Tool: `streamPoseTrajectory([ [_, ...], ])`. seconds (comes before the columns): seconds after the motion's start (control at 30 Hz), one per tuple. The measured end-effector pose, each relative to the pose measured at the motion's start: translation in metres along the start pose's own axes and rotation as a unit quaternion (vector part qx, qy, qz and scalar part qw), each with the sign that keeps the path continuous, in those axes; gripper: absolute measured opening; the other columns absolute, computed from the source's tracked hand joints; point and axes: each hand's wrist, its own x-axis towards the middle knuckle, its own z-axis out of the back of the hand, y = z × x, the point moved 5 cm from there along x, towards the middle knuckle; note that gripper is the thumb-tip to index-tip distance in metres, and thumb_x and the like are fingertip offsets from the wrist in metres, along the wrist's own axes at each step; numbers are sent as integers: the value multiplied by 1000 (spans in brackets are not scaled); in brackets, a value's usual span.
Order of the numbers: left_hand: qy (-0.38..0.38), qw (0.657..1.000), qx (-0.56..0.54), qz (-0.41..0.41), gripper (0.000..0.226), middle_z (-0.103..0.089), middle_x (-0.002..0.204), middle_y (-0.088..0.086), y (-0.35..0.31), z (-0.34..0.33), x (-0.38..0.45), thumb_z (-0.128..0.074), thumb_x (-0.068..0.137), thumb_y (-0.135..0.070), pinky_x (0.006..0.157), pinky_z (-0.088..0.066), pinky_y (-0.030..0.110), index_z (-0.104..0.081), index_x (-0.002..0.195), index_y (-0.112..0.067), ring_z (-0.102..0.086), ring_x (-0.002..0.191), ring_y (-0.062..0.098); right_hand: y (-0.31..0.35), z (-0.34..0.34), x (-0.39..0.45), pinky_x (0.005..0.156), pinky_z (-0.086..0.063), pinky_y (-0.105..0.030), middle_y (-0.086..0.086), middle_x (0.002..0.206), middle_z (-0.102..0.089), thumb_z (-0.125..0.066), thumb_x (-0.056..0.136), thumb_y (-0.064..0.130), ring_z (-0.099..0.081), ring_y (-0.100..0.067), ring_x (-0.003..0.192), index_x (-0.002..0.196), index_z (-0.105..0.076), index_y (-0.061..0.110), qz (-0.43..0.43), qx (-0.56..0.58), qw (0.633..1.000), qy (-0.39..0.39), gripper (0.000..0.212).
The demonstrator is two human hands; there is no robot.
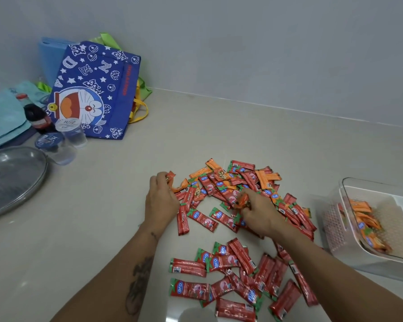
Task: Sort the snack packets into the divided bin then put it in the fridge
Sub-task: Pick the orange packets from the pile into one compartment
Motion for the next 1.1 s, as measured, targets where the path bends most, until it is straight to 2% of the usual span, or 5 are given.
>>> streamPoseTrajectory([
  [0.37,212,970,115,2,36,-50,111,1,17,-53,62,-64,83,-35,85,-52,38,-54,112,-17,-55,101,17,63,-50,82,69,-57,-43,-5,82,-66,-54,90,11,-62,-23,75,81,-61,10,21,0,999,24,11],
  [0.57,152,973,167,-35,8,-63,93,3,30,-47,72,-55,87,-26,74,-43,36,-54,87,-18,-50,88,22,80,-70,110,70,-55,-40,-7,88,-62,-58,85,12,-60,-27,79,84,-57,11,-31,-71,997,-18,2],
  [0.77,106,993,50,-10,5,-63,87,13,23,-41,101,-46,96,-17,70,-46,43,-47,98,-12,-57,81,35,85,-85,110,82,-48,-40,-10,114,-58,-64,79,12,-56,-30,106,114,-52,8,-29,-112,993,-10,37],
  [0.93,186,982,39,-16,15,-58,97,6,5,-62,124,-44,99,-20,69,-38,34,-49,113,-18,-51,83,25,72,-79,113,62,-47,-35,-8,83,-63,-60,83,14,-62,-28,79,78,-56,11,-83,17,995,57,7],
  [1.1,257,964,60,-14,13,-65,99,4,-10,-91,131,-54,91,-30,74,-47,36,-60,96,-20,-58,90,25,53,-56,104,51,-44,-31,1,58,-50,-59,90,12,-52,-12,50,70,-49,13,-123,217,961,117,23],
])
